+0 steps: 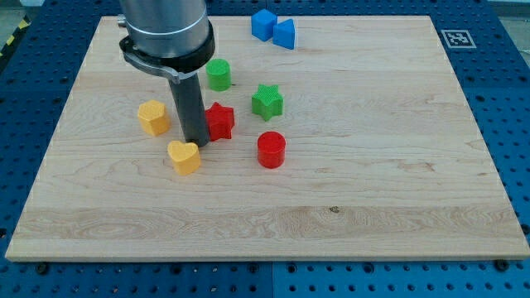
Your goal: Slide the red star to the bottom side of the green circle
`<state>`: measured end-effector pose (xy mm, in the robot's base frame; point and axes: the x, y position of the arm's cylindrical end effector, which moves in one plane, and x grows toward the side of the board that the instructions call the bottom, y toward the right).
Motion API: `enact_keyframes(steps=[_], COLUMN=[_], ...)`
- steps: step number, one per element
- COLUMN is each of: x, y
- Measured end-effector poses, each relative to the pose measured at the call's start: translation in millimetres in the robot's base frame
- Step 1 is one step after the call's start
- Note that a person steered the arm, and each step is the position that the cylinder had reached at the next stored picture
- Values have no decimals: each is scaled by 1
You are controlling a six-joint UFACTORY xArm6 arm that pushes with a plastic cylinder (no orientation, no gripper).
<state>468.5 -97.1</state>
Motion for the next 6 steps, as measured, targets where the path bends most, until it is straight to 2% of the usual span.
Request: enact_keyframes(steps=[2, 5, 6], x=[25, 7, -17], y=[7, 34, 34])
